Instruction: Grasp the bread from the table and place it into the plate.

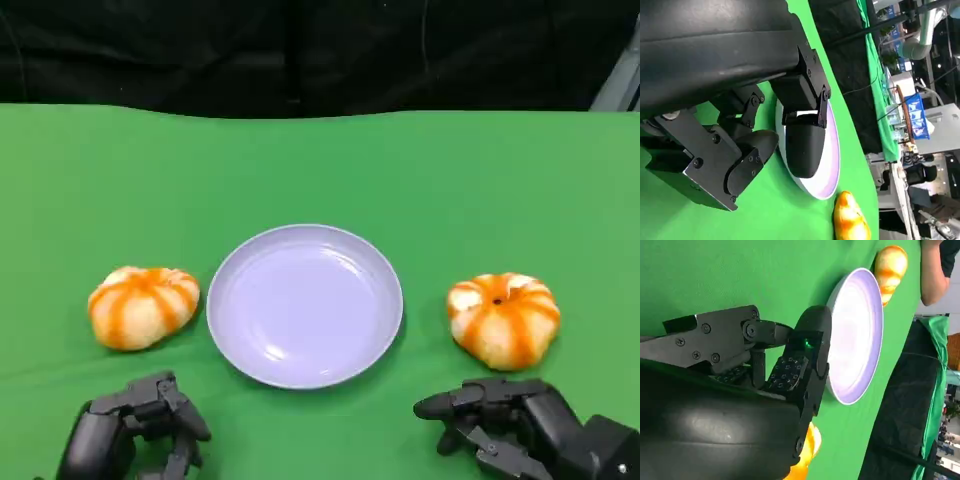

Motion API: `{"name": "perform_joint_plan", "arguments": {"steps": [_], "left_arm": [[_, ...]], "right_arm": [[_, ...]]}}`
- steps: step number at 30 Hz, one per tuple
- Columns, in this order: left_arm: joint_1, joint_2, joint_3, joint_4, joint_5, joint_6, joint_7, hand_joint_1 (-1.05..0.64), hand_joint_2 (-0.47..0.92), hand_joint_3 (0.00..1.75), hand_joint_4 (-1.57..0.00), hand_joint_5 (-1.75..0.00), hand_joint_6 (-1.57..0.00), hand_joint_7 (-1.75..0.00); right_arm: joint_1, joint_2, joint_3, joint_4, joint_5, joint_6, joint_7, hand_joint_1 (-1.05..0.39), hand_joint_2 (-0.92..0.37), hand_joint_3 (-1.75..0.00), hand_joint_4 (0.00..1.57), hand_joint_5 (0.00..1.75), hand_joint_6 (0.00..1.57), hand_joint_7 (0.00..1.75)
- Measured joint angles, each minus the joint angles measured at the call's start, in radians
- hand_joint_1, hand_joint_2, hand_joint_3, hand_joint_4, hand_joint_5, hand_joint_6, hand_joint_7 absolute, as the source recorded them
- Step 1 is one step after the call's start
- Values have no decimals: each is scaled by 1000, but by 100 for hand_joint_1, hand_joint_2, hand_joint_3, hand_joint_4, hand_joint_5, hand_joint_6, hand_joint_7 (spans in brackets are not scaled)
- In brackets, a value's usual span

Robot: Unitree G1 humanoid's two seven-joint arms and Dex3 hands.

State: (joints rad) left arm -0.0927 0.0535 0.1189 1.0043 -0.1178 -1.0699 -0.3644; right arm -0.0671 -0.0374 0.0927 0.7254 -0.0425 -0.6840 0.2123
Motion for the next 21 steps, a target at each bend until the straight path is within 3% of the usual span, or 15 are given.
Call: {"name": "perform_joint_plan", "arguments": {"steps": [12,13,15,17,21], "left_arm": [[-2,1,1,19,11,-18,0,6,43,128,-88,-148,-92,-125],[-3,1,2,19,11,-18,0,4,47,118,-86,-135,-92,-108],[-2,1,4,21,13,-18,7,3,51,109,-85,-125,-95,-94],[-3,0,8,21,14,-18,24,-4,68,70,-85,-98,-101,-57],[-3,0,12,21,6,-16,23,-9,86,30,-87,-71,-109,-17]], "right_arm": [[-1,0,-1,2,8,-1,8,-8,-92,-37,81,113,122,8],[-1,0,-2,2,8,-1,9,-8,-92,-37,80,113,122,8],[-2,0,-2,4,9,-4,11,-8,-92,-37,80,112,122,8],[-3,0,-2,7,10,-7,14,-8,-92,-37,80,112,122,8],[-4,0,-4,12,10,-10,16,-7,-92,-38,80,111,122,8]]}}
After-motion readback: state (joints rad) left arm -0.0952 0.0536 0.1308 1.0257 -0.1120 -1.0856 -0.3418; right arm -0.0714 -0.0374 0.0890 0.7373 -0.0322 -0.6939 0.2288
